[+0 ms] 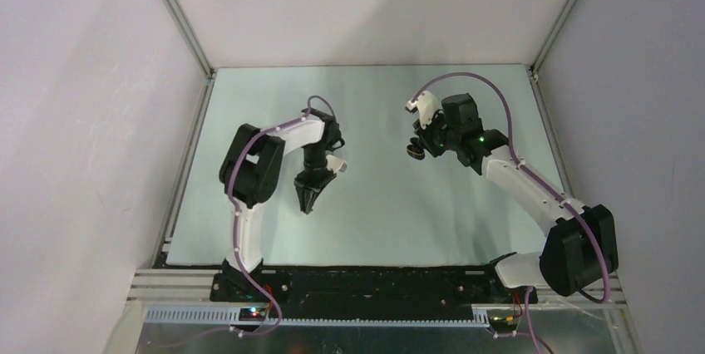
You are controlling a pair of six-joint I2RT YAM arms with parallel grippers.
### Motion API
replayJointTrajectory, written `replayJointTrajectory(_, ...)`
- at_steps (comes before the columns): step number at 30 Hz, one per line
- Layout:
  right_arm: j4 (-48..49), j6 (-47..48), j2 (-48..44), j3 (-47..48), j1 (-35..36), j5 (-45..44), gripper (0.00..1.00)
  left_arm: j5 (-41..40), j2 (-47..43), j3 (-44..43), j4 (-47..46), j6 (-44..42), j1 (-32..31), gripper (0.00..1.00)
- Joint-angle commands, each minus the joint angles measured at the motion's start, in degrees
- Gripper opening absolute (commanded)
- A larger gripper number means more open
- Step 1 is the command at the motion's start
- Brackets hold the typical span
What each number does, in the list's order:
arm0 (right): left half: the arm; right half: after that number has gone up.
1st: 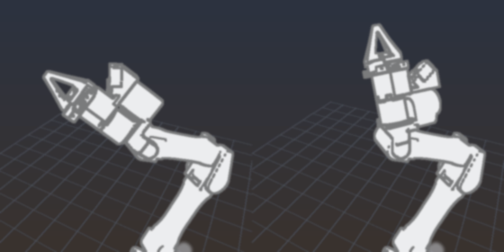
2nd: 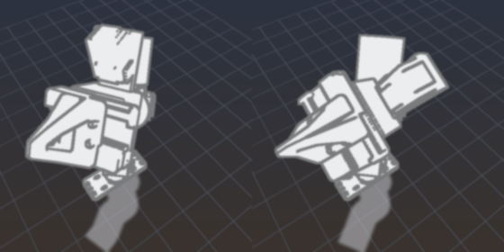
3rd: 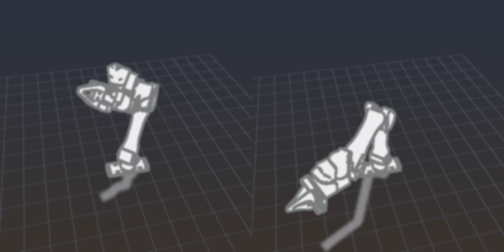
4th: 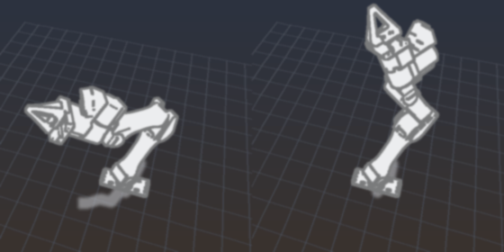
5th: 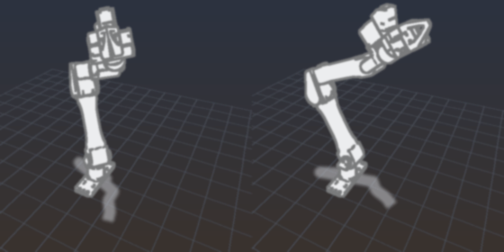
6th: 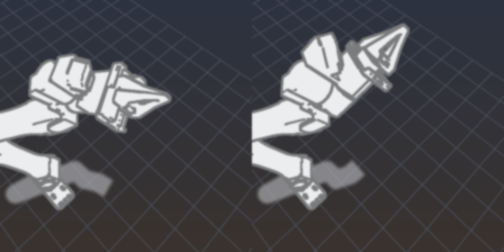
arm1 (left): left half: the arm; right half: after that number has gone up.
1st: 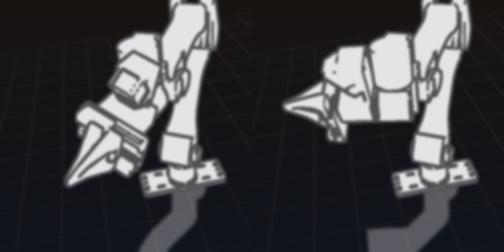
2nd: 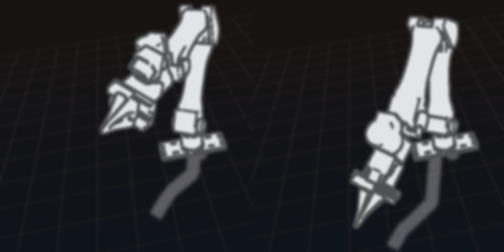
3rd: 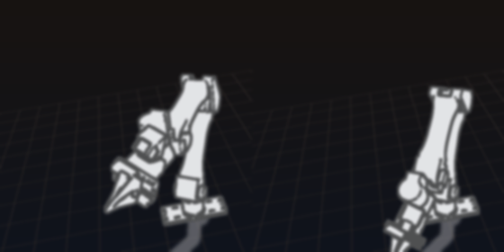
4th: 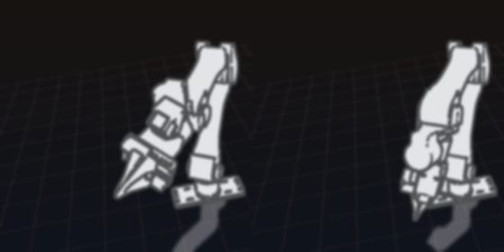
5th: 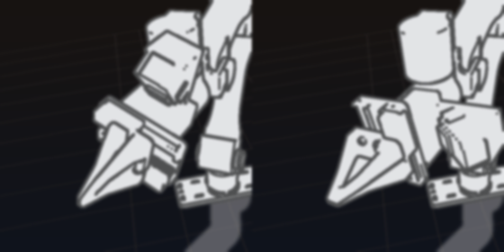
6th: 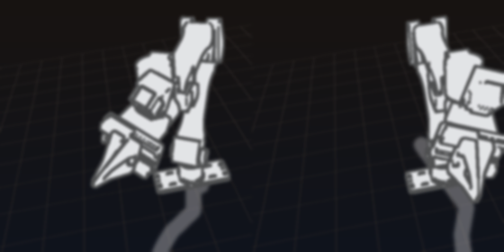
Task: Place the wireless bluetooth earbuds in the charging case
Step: Adjust the earbud at the center of the board.
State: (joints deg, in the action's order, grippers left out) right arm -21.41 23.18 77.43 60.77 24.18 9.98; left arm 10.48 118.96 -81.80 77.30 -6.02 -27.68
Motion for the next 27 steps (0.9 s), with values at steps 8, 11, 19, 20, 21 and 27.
replayJointTrajectory(8, 0.74, 1.33, -3.05, 1.96, -0.15, -0.51, 0.0, -4.19, 9.93, -23.25, 0.24, -2.81, -1.49, 0.47)
replayJointTrajectory(11, 0.47, 1.71, -3.39, 1.97, -0.15, -0.73, 0.0, -4.0, 9.62, -26.77, -3.45, -2.18, -1.31, 0.5)
replayJointTrajectory(19, -0.68, 2.12, -3.66, 1.91, -0.18, -0.62, 0.0, -8.07, -8.33, -13.95, -23.09, 8.17, 1.88, 0.5)
replayJointTrajectory(20, -0.72, 2.17, -3.59, 1.9, -0.19, -0.55, 0.0, -9.61, -16.18, -9.27, -27.12, 9.99, 2.17, 0.51)
replayJointTrajectory(21, -0.78, 2.3, -3.49, 1.96, -0.12, -0.48, 0.0, -9.92, -20.06, 1.05, -36.72, 12.66, 2.63, 0.55)
replayJointTrajectory(27, -0.5, 2.78, -3.11, 2.94, 0.1, -0.64, 0.0, -14.33, -31.12, 20.93, -48.95, 17.78, 2.76, 0.53)
